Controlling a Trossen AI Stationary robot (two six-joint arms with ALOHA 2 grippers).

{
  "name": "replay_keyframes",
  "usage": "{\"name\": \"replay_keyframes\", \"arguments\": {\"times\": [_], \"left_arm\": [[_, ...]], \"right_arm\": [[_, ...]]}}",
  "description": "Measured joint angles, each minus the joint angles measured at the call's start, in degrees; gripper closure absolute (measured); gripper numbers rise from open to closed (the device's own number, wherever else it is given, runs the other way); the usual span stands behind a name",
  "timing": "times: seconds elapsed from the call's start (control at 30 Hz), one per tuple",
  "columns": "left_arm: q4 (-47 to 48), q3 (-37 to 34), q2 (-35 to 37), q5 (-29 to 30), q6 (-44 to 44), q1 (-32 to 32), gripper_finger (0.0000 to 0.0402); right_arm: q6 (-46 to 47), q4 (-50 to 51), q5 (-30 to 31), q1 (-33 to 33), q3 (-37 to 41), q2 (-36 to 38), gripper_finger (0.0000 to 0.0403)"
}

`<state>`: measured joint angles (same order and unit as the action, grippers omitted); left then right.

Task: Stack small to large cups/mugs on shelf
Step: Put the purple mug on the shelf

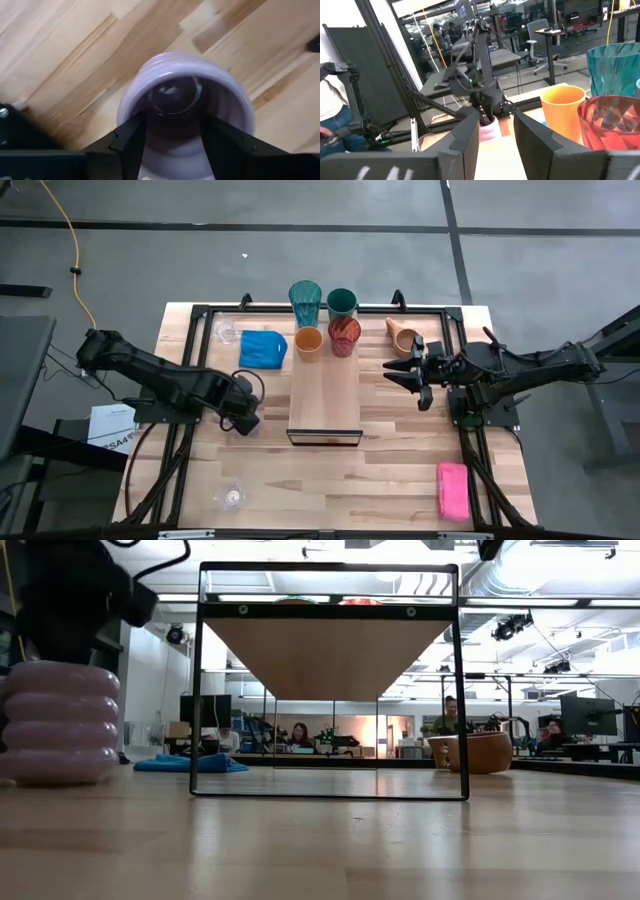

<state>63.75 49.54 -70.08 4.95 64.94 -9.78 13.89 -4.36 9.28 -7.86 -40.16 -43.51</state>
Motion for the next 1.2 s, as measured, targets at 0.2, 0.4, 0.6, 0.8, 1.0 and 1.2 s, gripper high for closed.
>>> {"name": "replay_keyframes", "arguments": {"times": [0.2,0.4,0.6,0.8,1.0,1.2], "left_arm": [[0.5,3.13,0.26,0.65,-1.72,0.02,0.0227],[5.38,7.93,0.24,2.74,-2.87,0.0,0.0227],[10.06,6.54,0.26,4.63,-0.17,0.06,0.0227],[7.8,2.41,0.22,3.07,1.89,0.06,0.0227],[4.27,-0.92,0.22,2.97,4.35,0.06,0.0227],[-0.82,-3.43,0.0,1.66,4.42,0.09,0.0227]], "right_arm": [[0.0,0.68,-0.01,-0.02,0.0,0.02,0.0289],[0.0,0.85,0.0,-0.02,0.0,0.02,0.0289],[-0.02,1.23,0.0,-0.02,0.0,0.0,0.0289],[-0.02,1.42,0.0,0.0,0.0,0.0,0.0289],[-0.02,1.4,0.0,0.0,0.0,0.01,0.0289],[0.04,1.38,0.0,-0.01,0.0,0.02,0.0289]]}}
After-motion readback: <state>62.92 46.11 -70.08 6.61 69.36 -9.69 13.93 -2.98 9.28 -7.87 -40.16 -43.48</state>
